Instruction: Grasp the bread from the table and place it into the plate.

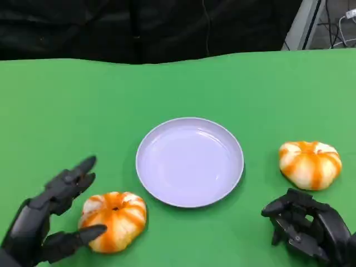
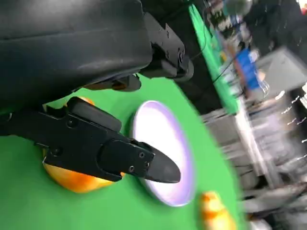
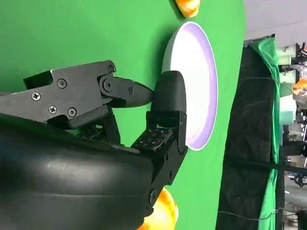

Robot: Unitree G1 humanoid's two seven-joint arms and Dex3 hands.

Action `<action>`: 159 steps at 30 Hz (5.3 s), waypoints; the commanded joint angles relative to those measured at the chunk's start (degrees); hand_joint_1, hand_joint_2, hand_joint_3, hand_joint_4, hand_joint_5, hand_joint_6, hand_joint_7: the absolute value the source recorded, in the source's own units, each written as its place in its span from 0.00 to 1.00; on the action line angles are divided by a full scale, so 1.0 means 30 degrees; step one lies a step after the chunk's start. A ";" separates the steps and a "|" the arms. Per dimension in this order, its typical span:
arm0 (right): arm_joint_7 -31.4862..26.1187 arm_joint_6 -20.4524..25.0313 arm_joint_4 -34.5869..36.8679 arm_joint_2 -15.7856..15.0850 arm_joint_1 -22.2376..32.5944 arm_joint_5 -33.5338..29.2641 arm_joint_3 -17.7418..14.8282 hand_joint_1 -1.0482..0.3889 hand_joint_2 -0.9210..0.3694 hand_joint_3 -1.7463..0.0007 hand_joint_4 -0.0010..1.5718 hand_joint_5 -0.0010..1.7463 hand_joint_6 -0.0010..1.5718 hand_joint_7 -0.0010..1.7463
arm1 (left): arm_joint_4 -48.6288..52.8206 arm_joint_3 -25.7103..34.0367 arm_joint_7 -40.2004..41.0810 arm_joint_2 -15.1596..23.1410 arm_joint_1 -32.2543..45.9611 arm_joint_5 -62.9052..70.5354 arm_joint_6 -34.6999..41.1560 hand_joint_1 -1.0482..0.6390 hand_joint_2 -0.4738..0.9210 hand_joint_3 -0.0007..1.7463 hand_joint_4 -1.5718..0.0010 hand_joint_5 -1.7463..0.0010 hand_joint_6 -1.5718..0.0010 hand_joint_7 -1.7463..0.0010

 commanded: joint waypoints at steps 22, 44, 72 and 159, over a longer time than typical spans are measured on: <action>-0.0364 0.0176 -0.0304 -0.0090 0.0165 -0.0128 0.0024 0.55 0.00 0.74 0.41 1.00 0.47 0.64 | -0.9421 -0.7024 -0.0687 0.6019 -0.0328 1.1818 1.1959 0.03 1.00 0.34 0.82 0.99 0.78 0.99; -0.0452 0.0320 -0.0912 0.0012 0.0504 -0.0178 0.0075 0.55 0.00 0.74 0.41 1.00 0.46 0.64 | -0.6289 -0.9973 -0.2068 0.6685 -0.3409 1.0986 1.4961 0.16 1.00 0.28 0.80 1.00 0.79 1.00; -0.0594 0.0822 -0.1505 -0.0024 0.0745 -0.0293 0.0099 0.55 0.00 0.74 0.40 1.00 0.46 0.64 | -0.6550 -0.9591 0.1955 0.6612 -0.2508 0.9937 1.4241 0.59 1.00 0.12 0.31 0.96 0.39 0.97; -0.1149 0.0239 -0.1218 0.0345 0.0660 -0.0750 0.0405 0.53 0.00 0.74 0.42 1.00 0.46 0.63 | -0.4101 -0.9366 1.1479 0.2267 -0.5814 1.0625 0.8854 0.55 0.98 0.09 0.53 0.01 0.43 0.40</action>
